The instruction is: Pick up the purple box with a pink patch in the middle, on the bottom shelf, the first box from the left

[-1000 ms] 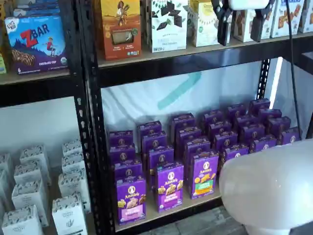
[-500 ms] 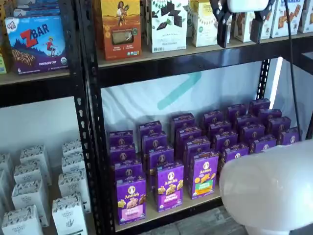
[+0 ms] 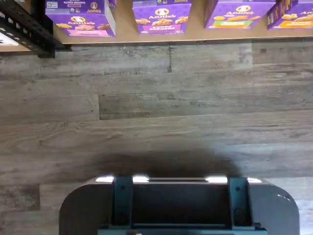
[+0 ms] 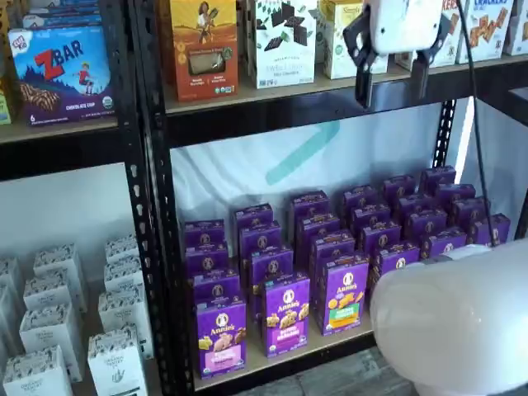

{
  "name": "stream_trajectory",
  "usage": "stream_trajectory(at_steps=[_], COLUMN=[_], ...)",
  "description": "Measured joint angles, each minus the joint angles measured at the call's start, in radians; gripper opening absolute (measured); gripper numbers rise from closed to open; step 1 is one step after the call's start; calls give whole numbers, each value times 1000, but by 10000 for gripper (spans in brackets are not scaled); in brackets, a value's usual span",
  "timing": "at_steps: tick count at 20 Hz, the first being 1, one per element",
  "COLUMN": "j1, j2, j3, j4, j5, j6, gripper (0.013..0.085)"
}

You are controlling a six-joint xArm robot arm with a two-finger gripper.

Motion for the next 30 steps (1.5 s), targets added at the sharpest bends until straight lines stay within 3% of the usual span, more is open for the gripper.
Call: stream_trajectory(at_steps=[10, 22, 30], j1=[21, 42, 29], j2=[-12, 14, 67], j3=[183, 369, 461], j4=[27, -12, -20], j5=[-178, -410, -552], j6=[24, 43, 33], gripper=[850, 850, 850])
